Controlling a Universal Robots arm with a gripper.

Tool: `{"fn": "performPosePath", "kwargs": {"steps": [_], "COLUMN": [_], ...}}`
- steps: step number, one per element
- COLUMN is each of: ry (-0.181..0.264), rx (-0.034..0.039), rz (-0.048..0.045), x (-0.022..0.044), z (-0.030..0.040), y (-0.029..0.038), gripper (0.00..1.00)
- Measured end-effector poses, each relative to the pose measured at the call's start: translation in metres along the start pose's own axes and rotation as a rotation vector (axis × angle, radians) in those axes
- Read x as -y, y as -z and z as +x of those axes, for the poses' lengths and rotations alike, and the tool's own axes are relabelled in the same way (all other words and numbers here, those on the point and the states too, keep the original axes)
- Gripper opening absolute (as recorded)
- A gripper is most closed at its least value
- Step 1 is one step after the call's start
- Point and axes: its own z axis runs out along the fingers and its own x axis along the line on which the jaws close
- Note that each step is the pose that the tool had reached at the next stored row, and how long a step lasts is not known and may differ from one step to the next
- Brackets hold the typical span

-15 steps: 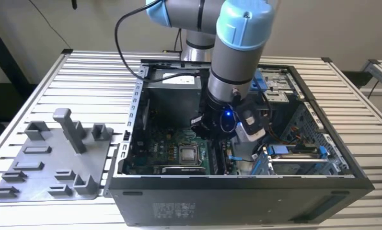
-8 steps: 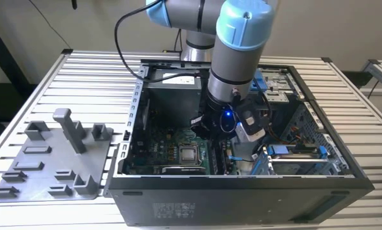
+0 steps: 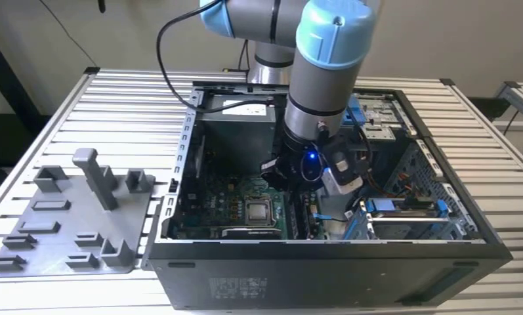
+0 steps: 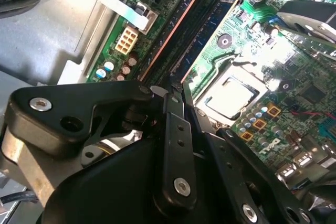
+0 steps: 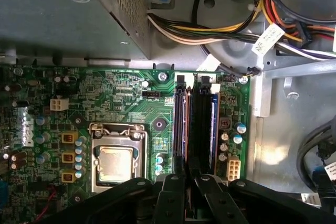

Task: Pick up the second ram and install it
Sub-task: 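Insert the second ram into the second slot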

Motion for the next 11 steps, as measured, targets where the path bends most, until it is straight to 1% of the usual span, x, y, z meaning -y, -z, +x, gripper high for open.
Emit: {"fn": "performPosePath", "kwargs": {"steps": [4,6,11], "ry": [-0.015,-0.018,-0.025], "rx": [0.0001,0.0001,0.0002], "rz": [-0.0008,-0.0053,-0.0065], "x": [0.0001,0.0007,0.0011], "z": [0.0000,0.0001,0.0000], "y": [0.0001,0.0000,0.0004], "gripper": [0.14,0.14,0.14]}}
